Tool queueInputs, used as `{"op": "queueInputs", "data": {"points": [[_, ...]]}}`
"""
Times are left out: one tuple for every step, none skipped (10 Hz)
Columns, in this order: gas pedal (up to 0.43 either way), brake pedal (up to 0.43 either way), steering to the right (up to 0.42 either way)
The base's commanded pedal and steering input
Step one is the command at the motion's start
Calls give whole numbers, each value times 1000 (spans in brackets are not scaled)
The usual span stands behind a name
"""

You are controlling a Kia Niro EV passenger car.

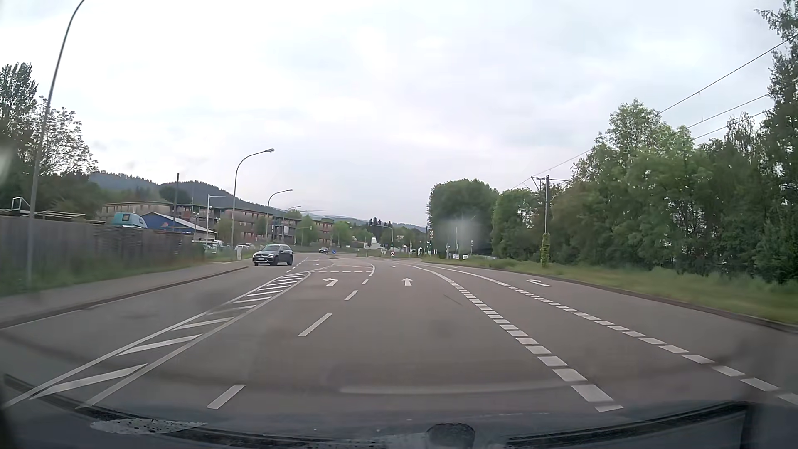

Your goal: Follow the waypoints while adhering to traffic rules and regulations

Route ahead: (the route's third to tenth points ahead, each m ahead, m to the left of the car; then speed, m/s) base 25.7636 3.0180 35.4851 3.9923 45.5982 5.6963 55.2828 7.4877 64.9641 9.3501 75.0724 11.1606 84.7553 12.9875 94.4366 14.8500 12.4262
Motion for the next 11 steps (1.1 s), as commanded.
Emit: {"op": "queueInputs", "data": {"points": [[98, 0, 0], [98, 0, 0], [98, 0, -3], [87, 0, -3], [87, 0, -3], [87, 0, -4], [87, 0, -3], [87, 0, -4], [87, 0, -3], [87, 0, -4], [87, 0, -4]]}}
